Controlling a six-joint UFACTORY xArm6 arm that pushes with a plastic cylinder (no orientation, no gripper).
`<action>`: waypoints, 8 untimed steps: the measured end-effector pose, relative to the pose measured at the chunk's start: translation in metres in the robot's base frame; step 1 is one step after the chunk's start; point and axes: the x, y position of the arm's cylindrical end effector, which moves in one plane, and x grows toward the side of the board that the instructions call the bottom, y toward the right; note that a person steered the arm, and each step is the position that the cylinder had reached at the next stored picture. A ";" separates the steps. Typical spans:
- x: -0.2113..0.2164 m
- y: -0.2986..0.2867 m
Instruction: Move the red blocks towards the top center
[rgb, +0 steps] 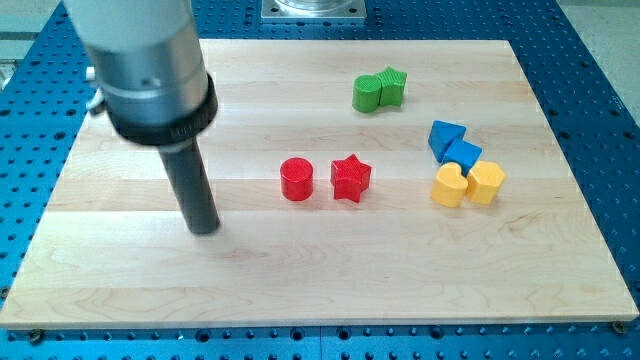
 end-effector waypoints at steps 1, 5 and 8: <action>-0.011 0.021; -0.046 0.096; -0.177 0.125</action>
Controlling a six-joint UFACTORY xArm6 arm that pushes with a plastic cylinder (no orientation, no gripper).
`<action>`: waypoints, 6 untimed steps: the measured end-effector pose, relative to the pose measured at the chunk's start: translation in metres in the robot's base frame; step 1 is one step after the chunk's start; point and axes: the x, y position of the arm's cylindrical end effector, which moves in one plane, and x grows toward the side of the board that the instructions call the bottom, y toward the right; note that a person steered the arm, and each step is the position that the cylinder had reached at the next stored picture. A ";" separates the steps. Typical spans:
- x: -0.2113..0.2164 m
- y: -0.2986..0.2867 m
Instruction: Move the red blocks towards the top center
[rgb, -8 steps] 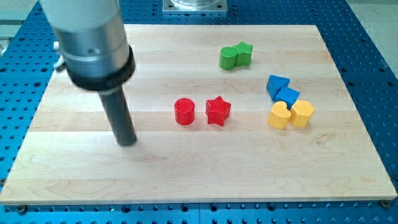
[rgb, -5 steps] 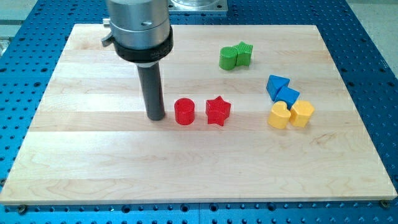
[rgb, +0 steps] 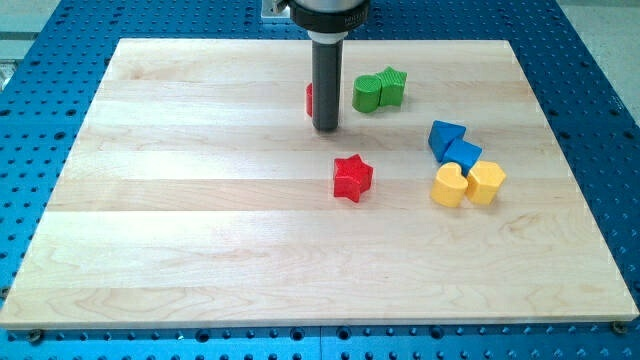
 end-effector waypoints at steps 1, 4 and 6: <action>0.061 -0.048; 0.095 0.047; 0.052 0.035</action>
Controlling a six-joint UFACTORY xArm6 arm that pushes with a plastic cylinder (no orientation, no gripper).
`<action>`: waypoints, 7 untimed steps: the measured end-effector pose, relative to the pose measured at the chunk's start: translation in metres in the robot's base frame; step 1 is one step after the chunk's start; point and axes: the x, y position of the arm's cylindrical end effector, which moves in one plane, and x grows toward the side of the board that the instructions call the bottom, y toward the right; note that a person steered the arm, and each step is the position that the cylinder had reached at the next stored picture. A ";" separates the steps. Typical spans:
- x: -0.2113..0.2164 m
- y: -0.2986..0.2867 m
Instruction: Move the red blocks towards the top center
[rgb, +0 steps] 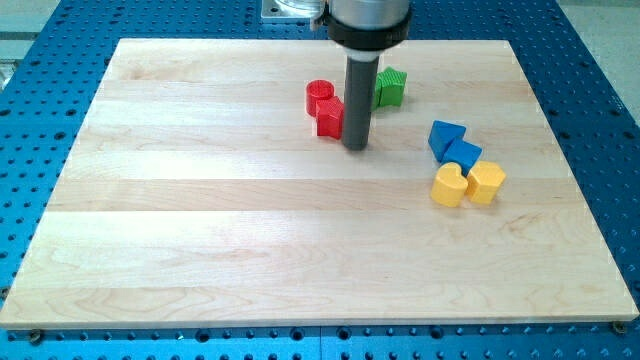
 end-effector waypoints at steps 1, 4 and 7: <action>0.015 -0.035; -0.053 0.031; -0.124 0.105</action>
